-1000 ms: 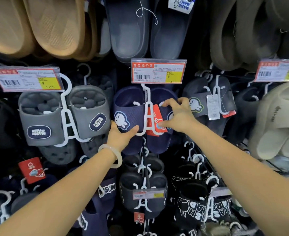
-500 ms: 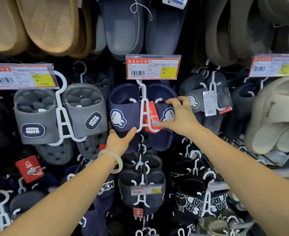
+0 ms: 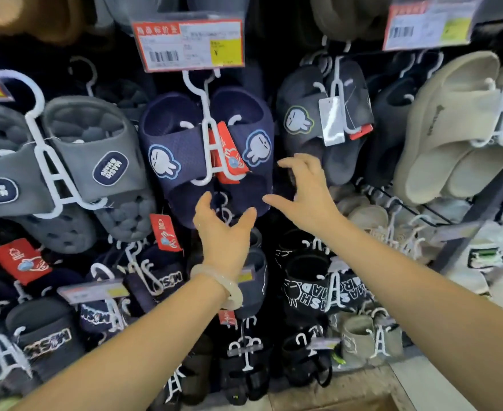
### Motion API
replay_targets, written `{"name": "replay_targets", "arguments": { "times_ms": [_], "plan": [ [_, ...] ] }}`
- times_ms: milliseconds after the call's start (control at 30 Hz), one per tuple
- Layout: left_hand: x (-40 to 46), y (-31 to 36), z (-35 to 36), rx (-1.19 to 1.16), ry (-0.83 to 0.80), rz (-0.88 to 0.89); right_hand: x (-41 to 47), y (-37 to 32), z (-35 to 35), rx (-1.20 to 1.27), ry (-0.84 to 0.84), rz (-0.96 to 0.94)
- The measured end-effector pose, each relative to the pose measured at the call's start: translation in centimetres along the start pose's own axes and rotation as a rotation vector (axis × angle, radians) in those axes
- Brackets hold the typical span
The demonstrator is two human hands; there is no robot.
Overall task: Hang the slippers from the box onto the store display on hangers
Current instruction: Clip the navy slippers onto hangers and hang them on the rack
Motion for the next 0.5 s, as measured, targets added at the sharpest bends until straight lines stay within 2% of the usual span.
{"name": "replay_targets", "arguments": {
  "times_ms": [67,133,300,400,500],
  "plan": [
    [-2.5,-0.4,3.0,0.059,-0.085,0.039,-1.9,1.1,-0.6,0.047,-0.032,-0.053],
    [-5.2,-1.7,5.9,0.118,-0.14,0.032,-4.3,2.8,-0.9,0.071,-0.133,-0.064],
    [-12.5,-7.7,12.8,0.331,-0.23,-0.127,-12.5,9.9,-0.5,0.054,-0.488,0.004],
    [-16.5,-11.6,15.9,0.509,-0.275,-0.15,-18.0,15.2,0.0,0.008,-0.676,0.063],
    [-20.5,-16.3,17.6,0.636,-0.358,-0.301,-22.8,19.8,0.6,-0.06,-0.845,0.107]
  ]
}}
Point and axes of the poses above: each hand's wrist, its own x-axis towards the middle knuckle, its own z-axis out of the palm, y = z × x, the point moved 9 cm from there along x, towards the middle knuckle, and after that the axes turned 3 degrees about x, right-handed, at the moved point
